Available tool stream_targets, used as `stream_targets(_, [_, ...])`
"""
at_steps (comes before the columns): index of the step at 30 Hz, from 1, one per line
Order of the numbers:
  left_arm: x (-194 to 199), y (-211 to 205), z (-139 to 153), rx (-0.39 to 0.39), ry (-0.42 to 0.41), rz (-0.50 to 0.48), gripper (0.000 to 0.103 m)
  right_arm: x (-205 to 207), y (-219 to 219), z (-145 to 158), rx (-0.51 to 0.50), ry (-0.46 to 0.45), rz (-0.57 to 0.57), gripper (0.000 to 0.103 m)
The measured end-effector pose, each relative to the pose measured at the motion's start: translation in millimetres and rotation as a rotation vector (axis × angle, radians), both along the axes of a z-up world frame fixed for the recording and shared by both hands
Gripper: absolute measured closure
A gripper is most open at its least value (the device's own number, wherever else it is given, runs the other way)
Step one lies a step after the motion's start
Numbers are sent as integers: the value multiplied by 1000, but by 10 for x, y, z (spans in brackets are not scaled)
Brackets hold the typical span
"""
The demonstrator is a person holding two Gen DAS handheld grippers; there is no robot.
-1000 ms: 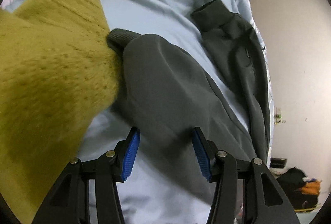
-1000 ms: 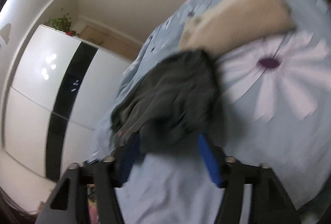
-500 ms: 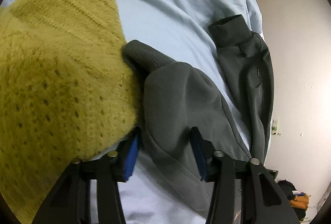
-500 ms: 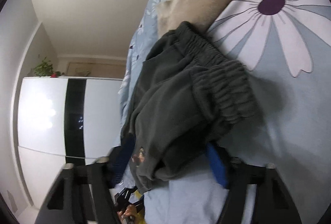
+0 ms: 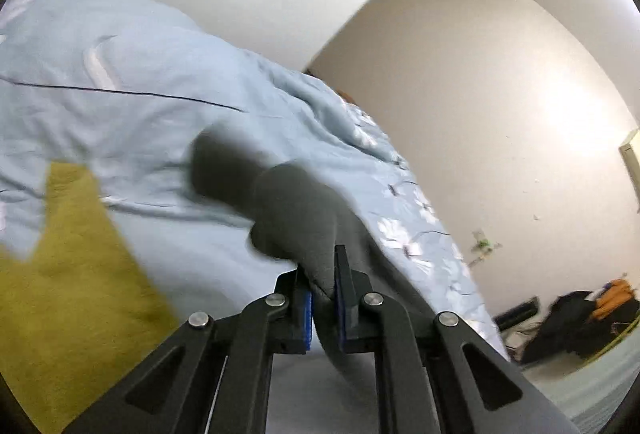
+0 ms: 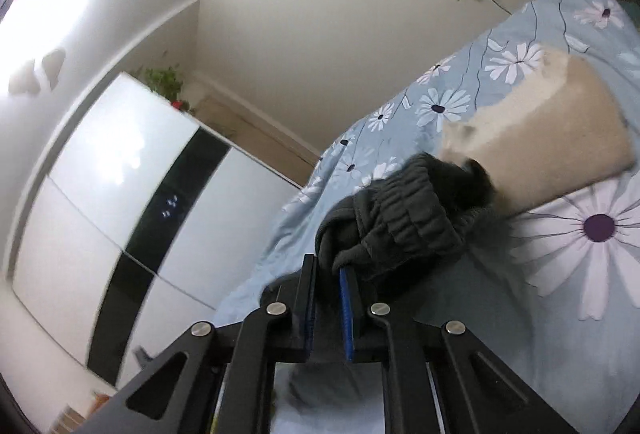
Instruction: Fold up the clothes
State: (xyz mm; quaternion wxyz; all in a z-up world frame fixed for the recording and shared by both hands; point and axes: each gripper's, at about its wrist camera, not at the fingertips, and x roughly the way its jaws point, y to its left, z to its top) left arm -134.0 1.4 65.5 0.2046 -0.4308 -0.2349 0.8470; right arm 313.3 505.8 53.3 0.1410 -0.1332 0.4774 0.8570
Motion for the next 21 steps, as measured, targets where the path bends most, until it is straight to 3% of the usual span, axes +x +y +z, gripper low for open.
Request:
stream_targets(1, [29, -47, -178, -46, -41, 11, 92, 38, -15, -126, -16, -43, 1, 92])
stream_targets(4, [-48, -52, -896, -122, -265, 20, 93, 102, -3, -718, -172, -203, -9, 92])
stream_targets(7, [-45, -91, -1130, -106, -327, 49, 93, 147, -11, -941, -227, -221, -19, 92])
stream_targets(10, [-83, -122, -1126, -72, -341, 47, 92, 133, 21, -952, -228, -221, -8, 91])
stream_targets(13, [-102, -143, -1046, -100, -333, 63, 87, 104, 34, -920, -211, -242, 11, 87])
stream_targets(15, [-91, -206, -984, -115, -325, 73, 72, 122, 11, -882, -192, -259, 17, 84])
stream_targets(17, [-33, -325, -908, -117, -318, 77, 70, 217, -6, -864, -171, -286, 9, 79])
stream_targets(21, [51, -507, -681, -154, -275, 85, 67, 409, 57, -622, -75, -350, -49, 79])
